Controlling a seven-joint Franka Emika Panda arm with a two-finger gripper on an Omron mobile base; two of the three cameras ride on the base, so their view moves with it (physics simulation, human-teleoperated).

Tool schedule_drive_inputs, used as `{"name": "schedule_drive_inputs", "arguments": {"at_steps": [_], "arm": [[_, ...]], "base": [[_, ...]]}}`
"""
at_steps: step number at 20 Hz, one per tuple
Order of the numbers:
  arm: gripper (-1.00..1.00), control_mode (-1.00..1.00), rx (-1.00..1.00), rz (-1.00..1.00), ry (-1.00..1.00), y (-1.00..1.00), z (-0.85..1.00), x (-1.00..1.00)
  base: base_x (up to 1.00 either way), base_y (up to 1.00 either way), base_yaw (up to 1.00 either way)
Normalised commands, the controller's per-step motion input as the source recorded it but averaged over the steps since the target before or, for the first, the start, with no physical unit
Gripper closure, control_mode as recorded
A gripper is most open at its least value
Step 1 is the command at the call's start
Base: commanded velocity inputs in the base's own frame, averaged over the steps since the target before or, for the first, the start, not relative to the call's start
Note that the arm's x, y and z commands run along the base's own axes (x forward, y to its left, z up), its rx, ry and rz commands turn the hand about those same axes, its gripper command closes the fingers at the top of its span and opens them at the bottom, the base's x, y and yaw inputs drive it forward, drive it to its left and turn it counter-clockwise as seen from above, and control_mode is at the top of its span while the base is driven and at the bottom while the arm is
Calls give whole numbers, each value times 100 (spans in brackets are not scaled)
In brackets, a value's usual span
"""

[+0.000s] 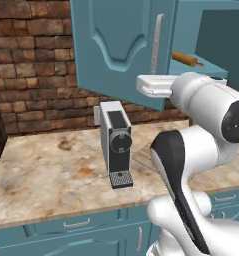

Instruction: Open the cabinet, retrieve the rolling pin, and place it next to the meat on the cutting board to prepare for tenderizing.

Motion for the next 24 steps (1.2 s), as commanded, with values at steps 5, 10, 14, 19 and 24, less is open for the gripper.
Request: {"name": "schedule_drive_inputs", "arguments": {"at_steps": [5, 10, 14, 19, 24], "arm": [[-100, -100, 27, 0, 0, -61, 13, -58], [-100, -100, 28, 0, 0, -72, 10, -38], [-100, -100, 27, 7, 5, -52, 1, 2], [-100, -100, 17, 8, 13, -25, 0, 31], [-100, -100, 17, 8, 6, -11, 0, 24]], "base": [[0, 0, 0], [0, 0, 0], [0, 0, 0], [0, 0, 0], [0, 0, 0]]}}
